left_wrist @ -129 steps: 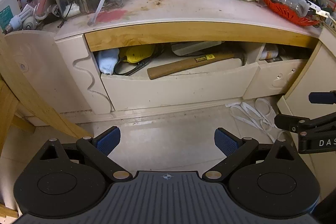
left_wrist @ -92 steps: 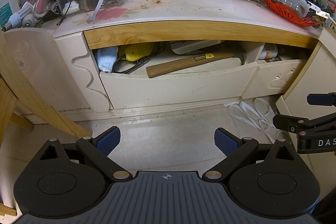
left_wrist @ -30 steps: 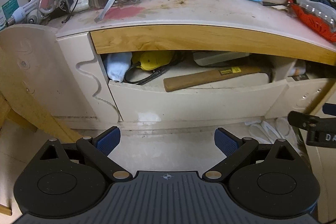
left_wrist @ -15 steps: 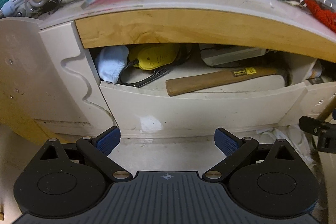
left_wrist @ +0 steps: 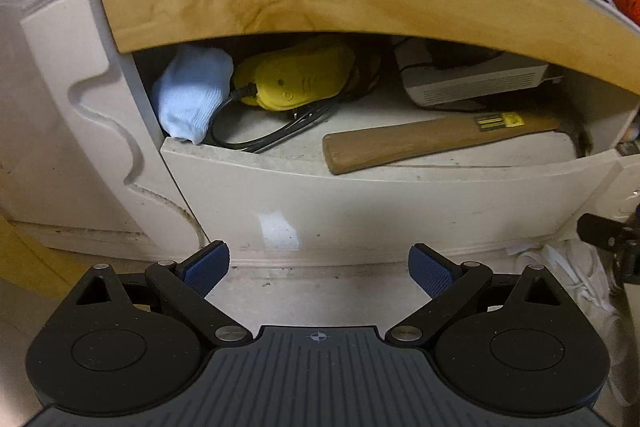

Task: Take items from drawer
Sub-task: 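Move both grippers toward the white drawer's front edge, rolling them sideways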

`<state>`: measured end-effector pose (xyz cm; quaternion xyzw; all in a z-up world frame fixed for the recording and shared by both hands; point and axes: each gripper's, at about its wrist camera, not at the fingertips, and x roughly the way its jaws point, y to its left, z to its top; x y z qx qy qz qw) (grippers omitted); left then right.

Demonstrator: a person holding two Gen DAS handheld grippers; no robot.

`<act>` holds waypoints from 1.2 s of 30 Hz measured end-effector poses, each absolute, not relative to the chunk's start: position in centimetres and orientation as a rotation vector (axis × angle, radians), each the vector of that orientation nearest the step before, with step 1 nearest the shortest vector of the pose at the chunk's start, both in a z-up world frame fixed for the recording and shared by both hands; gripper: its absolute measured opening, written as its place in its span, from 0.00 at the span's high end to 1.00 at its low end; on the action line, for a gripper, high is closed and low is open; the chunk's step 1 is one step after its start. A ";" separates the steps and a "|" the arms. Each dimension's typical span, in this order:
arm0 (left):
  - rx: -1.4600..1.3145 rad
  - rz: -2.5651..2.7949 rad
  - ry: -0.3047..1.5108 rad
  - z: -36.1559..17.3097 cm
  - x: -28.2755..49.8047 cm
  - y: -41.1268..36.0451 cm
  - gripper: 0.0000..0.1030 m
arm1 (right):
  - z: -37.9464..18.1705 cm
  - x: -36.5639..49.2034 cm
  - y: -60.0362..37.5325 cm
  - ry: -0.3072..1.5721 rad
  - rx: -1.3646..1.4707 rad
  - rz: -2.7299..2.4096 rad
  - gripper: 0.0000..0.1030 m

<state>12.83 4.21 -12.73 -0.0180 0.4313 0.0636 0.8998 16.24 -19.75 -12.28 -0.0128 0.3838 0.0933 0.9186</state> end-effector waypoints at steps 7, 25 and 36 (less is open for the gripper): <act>-0.059 0.131 0.892 -13.9 15.0 5.6 0.04 | -14.3 18.3 -19.4 0.790 -0.031 0.200 0.00; -0.052 0.137 0.913 -15.1 15.8 6.7 0.04 | -16.5 19.5 -17.7 0.786 -0.113 0.240 0.00; 0.184 0.100 0.925 -15.8 15.9 5.8 0.04 | -16.7 19.1 -17.7 0.753 -0.286 0.257 0.00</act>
